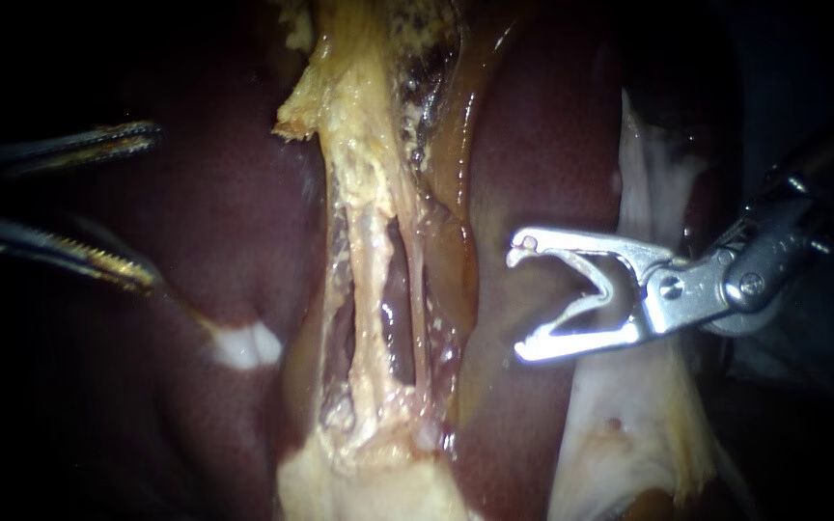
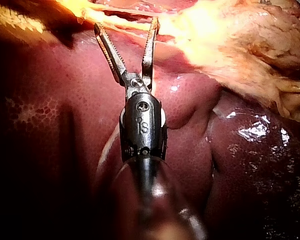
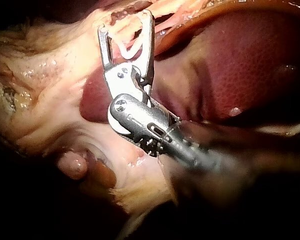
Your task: Grabbing gallbladder
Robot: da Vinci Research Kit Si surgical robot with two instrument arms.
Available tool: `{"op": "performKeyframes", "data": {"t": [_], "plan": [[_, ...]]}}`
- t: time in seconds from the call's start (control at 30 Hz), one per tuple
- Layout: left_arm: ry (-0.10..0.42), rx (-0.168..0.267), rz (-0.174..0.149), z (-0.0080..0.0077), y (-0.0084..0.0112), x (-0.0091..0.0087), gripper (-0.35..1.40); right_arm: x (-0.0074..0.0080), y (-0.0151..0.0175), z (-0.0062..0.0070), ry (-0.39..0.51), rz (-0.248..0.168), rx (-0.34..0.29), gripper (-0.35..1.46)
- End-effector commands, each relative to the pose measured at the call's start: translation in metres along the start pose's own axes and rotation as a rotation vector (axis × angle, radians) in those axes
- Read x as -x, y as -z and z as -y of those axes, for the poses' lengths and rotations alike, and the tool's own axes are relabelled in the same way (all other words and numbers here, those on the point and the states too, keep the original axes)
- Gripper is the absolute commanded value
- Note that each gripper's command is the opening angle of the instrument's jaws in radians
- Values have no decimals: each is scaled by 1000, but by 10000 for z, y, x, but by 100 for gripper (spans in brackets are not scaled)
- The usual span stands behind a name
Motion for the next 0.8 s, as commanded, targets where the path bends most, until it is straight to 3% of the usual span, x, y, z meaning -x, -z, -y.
{"op": "performKeyframes", "data": {"t": [0.03,0.17,0.27,0.43,0.6,0.7,0.8], "plan": [[0,1,0,0,0,0,68,0,0,0,0,0,0,57],[8,5,-1,-1,-2,4,71,1,0,0,0,0,1,57],[47,46,-4,-2,-8,10,74,2,0,-1,0,1,1,57],[202,107,3,-4,-28,14,76,4,0,-3,0,1,2,57],[373,208,8,-14,-52,12,71,3,0,-2,0,1,1,57],[479,228,18,-20,-66,9,68,2,0,-1,0,1,1,57],[541,241,24,-27,-75,7,68,3,0,-1,-6,1,1,57]]}}
